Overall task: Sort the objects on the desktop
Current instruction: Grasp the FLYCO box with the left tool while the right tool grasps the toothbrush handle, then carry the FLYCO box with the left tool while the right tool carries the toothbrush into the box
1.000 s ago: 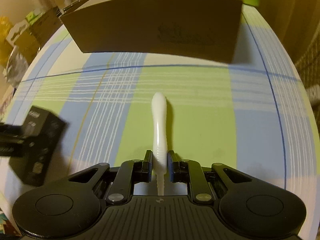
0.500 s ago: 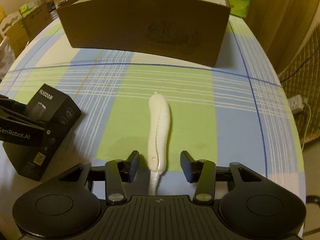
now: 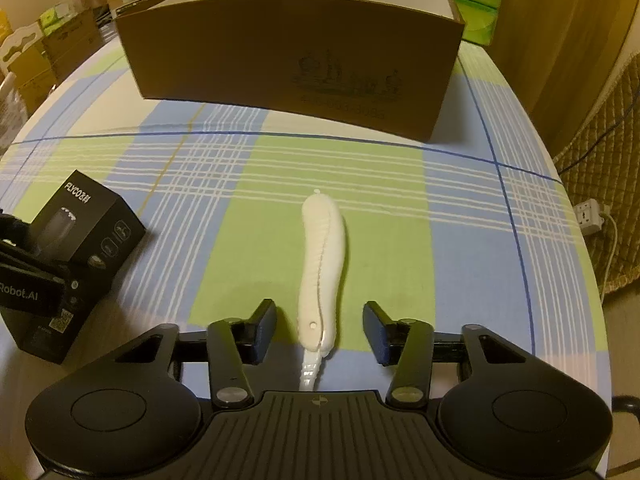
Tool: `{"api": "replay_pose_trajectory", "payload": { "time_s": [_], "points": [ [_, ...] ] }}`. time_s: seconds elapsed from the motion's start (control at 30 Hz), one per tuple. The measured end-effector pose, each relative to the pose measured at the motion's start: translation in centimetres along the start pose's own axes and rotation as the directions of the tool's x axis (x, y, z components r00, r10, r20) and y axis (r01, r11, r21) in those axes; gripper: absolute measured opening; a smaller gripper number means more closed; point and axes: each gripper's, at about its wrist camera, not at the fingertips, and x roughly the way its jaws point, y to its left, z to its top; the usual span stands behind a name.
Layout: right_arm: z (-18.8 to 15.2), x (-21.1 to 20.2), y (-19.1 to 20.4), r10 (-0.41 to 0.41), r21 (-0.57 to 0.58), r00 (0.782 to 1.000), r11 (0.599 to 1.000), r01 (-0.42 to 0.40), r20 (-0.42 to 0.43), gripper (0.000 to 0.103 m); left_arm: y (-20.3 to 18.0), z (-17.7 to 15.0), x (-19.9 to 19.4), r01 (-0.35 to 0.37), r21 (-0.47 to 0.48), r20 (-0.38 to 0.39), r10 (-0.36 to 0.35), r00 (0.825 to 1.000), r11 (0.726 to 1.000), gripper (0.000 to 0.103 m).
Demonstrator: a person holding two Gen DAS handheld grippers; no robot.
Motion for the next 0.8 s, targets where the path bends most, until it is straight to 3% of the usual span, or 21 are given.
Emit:
{"api": "replay_pose_trajectory", "payload": {
  "time_s": [0.07, 0.13, 0.8],
  "points": [
    [-0.1, -0.2, 0.3, 0.009, -0.021, 1.000, 1.000, -0.009, 0.002, 0.025, 0.0, 0.0, 0.0, -0.001, -0.002, 0.000, 0.001, 1.000, 1.000, 0.078],
    [-0.3, -0.3, 0.7, 0.020, -0.033, 1.000, 0.999, -0.020, 0.000, 0.017, 0.0, -0.1, -0.1, -0.003, -0.002, 0.000, 0.003, 1.000, 1.000, 0.078],
    [-0.6, -1.5, 1.6, 0.090, 0.017, 0.995, 0.996, -0.089, -0.039, 0.017, -0.4, -1.0, -1.4, -0.007, 0.013, 0.021, 0.007, 1.000, 1.000, 0.077]
  ]
}}
